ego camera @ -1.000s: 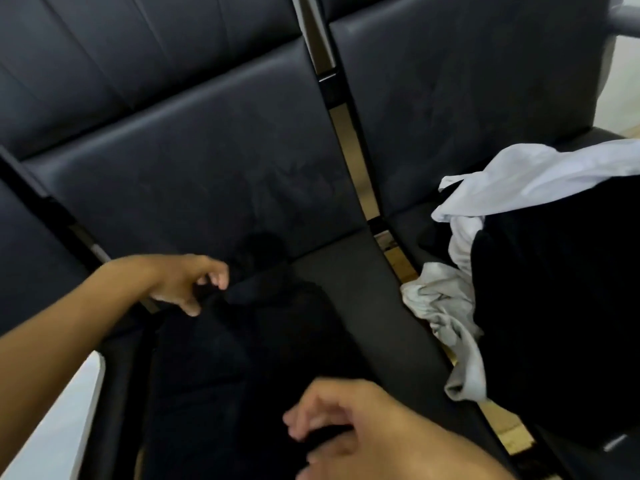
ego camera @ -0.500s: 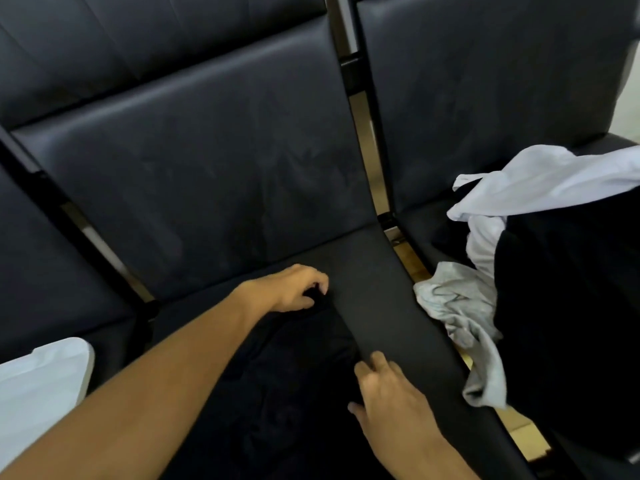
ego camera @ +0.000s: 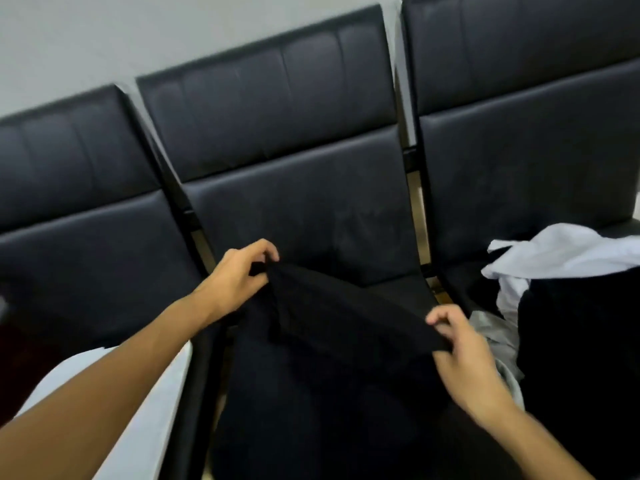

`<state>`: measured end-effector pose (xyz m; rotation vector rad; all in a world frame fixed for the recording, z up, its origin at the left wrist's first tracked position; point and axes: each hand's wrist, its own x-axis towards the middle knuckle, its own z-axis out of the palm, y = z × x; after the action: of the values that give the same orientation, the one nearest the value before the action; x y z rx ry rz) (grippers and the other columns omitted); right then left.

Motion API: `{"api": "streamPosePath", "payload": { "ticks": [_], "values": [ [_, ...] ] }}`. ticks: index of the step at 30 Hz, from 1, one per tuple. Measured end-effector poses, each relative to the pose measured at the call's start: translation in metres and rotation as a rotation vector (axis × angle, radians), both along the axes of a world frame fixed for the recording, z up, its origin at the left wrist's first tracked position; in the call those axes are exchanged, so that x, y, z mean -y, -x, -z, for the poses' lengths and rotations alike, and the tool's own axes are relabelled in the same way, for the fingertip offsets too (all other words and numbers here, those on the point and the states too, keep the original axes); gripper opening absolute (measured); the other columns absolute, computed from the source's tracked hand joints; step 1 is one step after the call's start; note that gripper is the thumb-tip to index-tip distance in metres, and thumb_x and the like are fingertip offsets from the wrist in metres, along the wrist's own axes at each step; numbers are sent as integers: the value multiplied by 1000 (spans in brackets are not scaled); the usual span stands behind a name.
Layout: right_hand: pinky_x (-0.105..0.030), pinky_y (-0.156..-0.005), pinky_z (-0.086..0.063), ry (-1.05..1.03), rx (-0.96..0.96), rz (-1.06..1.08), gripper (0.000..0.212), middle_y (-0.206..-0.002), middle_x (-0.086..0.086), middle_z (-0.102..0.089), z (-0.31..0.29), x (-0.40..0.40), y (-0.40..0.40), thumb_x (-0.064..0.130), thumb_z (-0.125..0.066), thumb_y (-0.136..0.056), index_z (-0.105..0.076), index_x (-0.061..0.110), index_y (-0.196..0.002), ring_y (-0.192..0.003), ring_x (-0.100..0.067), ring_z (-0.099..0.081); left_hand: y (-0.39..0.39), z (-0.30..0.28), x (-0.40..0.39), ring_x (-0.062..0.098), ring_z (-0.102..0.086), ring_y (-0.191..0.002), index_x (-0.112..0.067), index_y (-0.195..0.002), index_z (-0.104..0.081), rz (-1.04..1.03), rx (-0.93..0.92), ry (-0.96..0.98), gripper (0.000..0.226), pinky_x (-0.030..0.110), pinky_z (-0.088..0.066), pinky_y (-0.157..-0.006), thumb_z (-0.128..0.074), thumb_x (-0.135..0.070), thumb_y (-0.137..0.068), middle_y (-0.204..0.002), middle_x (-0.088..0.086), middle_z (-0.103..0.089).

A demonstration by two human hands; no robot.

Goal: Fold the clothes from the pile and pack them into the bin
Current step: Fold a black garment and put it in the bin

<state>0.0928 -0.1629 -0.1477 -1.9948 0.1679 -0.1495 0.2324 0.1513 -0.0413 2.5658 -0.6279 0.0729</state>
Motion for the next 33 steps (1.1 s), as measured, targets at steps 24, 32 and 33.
{"api": "streamPosePath", "payload": {
  "ticks": [24,32,33],
  "values": [
    [-28,-65,-51,810,499,-281,25,-71,4,-68,-381,51,92,2,-59,-91,-71,21,-80,-68,-10,-63,258,-246,-83,5,-66,-71,-26,-84,-63,-209,361,89,43,13,-49,-63,-51,16,-82,-81,-6,-69],
    [-25,-71,-59,268,22,-703,15,-93,-15,-76,-365,69,98,19,-69,-79,-79,14,-90,-81,-24,-74,282,-241,-101,14,-73,-84,-21,-84,-78,1,-100,309,47,21,-58,-74,-79,-63,-63,-90,4,-76],
    [-27,-73,-60,231,-59,-736,17,-96,-18,-75,-357,70,93,17,-70,-79,-78,11,-92,-83,-26,-74,276,-233,-105,16,-73,-85,-18,-85,-78,9,-171,345,58,21,-58,-73,-81,-68,-55,-91,7,-75]
  ]
}}
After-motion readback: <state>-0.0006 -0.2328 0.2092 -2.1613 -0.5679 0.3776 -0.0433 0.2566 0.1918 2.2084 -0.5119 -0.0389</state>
